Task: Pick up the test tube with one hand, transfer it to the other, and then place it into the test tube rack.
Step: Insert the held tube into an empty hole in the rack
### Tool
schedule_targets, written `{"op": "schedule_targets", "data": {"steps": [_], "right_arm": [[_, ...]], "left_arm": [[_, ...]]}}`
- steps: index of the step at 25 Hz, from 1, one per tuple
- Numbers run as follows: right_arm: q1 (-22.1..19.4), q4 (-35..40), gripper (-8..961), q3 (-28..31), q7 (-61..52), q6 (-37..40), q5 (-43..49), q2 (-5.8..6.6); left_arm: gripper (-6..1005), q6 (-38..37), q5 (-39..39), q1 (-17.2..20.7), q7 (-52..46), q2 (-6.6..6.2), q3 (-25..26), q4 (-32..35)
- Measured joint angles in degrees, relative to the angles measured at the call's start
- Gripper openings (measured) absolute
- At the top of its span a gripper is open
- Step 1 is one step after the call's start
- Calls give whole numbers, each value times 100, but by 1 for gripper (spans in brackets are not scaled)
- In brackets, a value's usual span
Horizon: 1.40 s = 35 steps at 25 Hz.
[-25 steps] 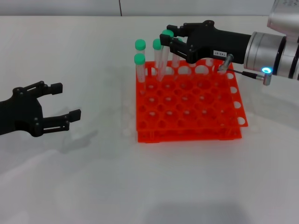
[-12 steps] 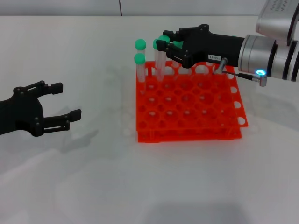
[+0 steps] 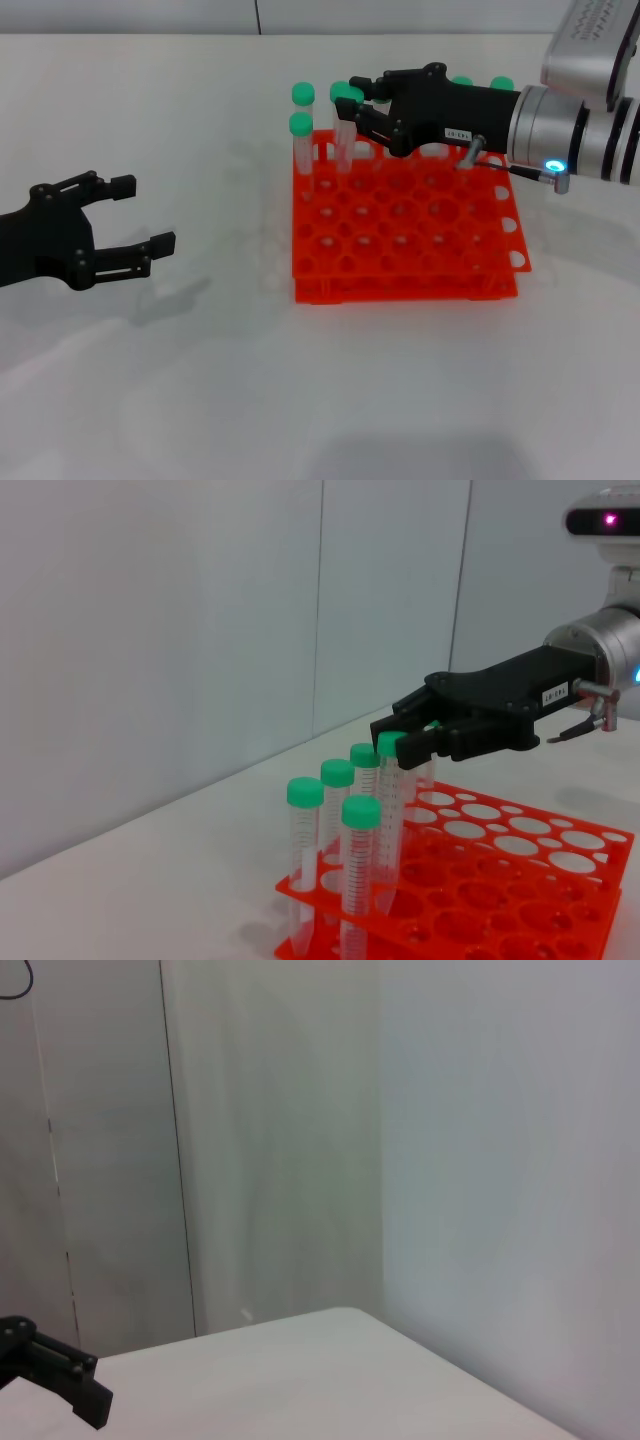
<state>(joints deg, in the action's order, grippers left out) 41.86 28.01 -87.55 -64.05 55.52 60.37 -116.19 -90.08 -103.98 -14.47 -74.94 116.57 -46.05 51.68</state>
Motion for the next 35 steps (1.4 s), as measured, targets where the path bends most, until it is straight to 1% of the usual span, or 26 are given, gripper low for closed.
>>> {"op": "schedule_targets", "data": {"steps": [8,26,32,35], "right_arm": [[15,-122,259,-84,69,-30,-74,0],[66,-81,260,-341,78,-42,-80,0],[53,-49,469,-331,70,27,-78,0],[-34,111,482,-302,16,224,-77,18]], "left_arm": [[887,38,-49,-23,-10,11,0,0],[887,44,-53,-30,-12,15,-8,-9],[887,44,-52,-27,-12,15,-5,-9],[887,42,-51,-17,-12,15,-3,-9]]}}
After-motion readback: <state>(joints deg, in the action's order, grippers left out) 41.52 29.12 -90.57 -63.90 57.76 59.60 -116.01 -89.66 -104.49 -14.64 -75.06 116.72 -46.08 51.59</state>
